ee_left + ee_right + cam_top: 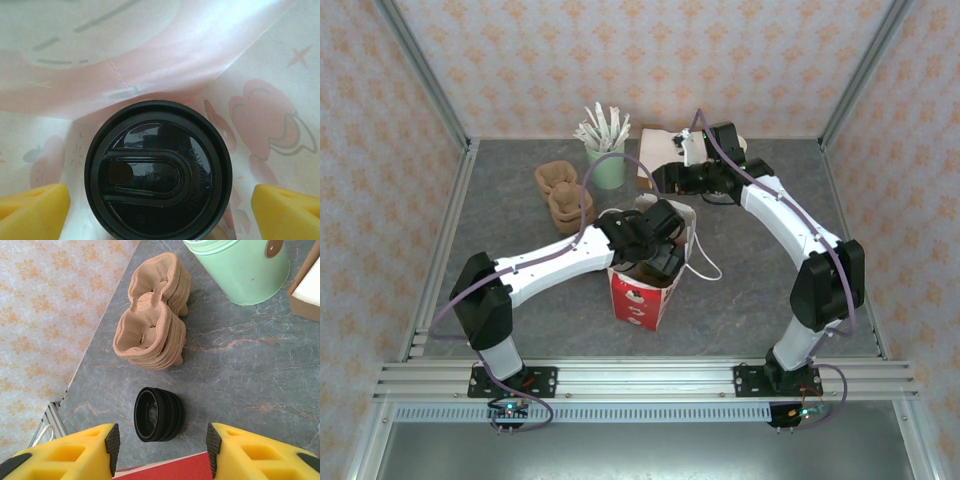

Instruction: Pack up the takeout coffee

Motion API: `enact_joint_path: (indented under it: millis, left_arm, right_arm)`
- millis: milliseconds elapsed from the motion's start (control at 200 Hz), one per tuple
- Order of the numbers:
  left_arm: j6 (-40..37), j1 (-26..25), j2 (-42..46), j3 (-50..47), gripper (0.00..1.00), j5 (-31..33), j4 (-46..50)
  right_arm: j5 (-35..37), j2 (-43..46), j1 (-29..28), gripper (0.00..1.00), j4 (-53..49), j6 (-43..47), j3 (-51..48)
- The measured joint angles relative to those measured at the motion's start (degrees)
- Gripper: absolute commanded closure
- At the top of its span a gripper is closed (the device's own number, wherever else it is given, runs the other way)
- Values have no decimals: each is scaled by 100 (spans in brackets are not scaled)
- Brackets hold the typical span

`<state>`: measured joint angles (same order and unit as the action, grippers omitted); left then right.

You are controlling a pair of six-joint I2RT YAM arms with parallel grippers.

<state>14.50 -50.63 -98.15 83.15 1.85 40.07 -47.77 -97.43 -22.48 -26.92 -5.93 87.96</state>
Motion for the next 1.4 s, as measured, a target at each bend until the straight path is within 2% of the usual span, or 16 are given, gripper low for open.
enact_joint_path:
  millis: [125, 355, 581, 911, 1246, 1401]
  left_arm:
    - [-2, 0, 0, 146, 5, 2, 155]
    - [-2, 0, 26, 387, 12, -48, 367]
    - [-7, 0, 120, 420, 12, -31, 455]
    - [46, -22, 9, 584, 19, 125, 590]
    - [269, -118, -439, 920, 20, 463, 721]
    - [485, -118, -501, 1202, 19, 629, 866]
  right_arm:
    - [0, 2, 0, 49, 0, 0, 0]
    - [2, 13, 0, 49, 2, -2, 0]
    - [46, 17, 15, 49, 116, -96, 11]
    - [363, 96, 278, 47, 59, -315, 258]
    - [861, 1335, 352, 44, -1045, -487, 490]
    - [905, 2159, 352, 42, -1333, -728, 157]
